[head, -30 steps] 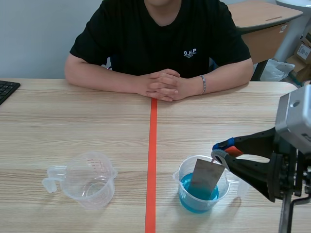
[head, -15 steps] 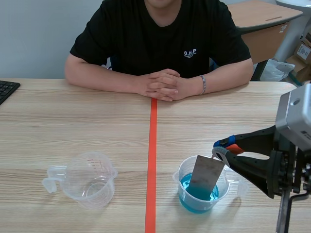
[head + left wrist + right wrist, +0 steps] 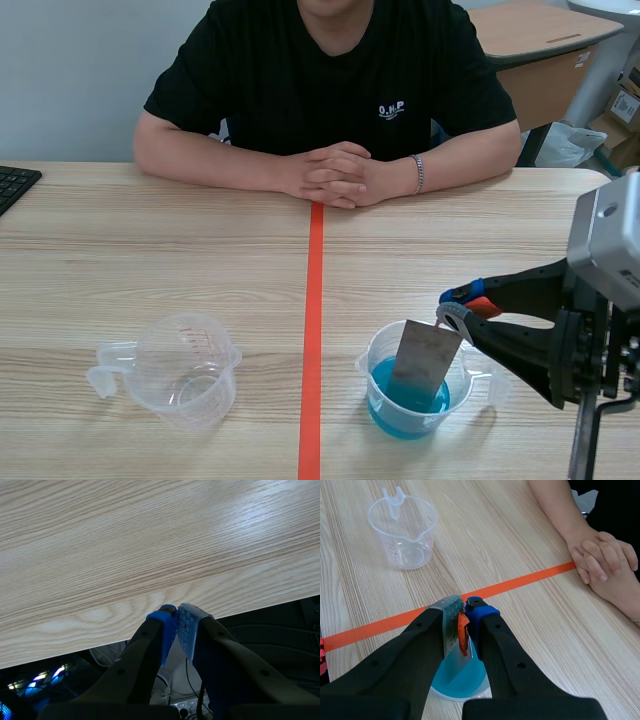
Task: Do the redox reaction experiment.
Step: 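Hold the plate still in the solution, then raise the plate and point at it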
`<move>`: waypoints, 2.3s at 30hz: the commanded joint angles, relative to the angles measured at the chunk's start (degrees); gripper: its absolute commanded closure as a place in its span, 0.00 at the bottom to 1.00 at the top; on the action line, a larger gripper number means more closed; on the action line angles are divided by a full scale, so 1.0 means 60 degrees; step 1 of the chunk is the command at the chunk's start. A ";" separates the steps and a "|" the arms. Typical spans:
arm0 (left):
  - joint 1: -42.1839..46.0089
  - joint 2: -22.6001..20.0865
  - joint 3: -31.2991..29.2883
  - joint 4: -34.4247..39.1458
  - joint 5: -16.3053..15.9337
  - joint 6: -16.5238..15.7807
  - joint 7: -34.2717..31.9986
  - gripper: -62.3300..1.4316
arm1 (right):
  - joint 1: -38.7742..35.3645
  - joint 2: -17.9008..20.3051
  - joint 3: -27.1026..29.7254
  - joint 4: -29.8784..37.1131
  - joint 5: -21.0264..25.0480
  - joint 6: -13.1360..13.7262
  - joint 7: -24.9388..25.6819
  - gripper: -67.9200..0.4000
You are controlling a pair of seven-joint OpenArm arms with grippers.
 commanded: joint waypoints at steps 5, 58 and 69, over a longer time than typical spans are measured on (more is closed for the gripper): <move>-0.0004 -0.0051 -0.0044 0.0149 -0.0058 -0.0022 -0.0058 0.91 | -0.0018 0.0084 0.0011 0.0051 -0.0076 0.0080 0.0029 0.97; -0.0004 -0.0055 -0.0044 0.0149 -0.0058 -0.0022 -0.0018 0.91 | -0.1381 0.0321 0.2412 0.2896 0.1209 0.0080 -0.0117 0.97; -0.0004 -0.0055 -0.0044 0.0149 -0.0058 -0.0022 -0.0018 0.91 | -0.1479 0.0321 0.2728 0.3483 0.2240 0.0080 -0.1049 0.97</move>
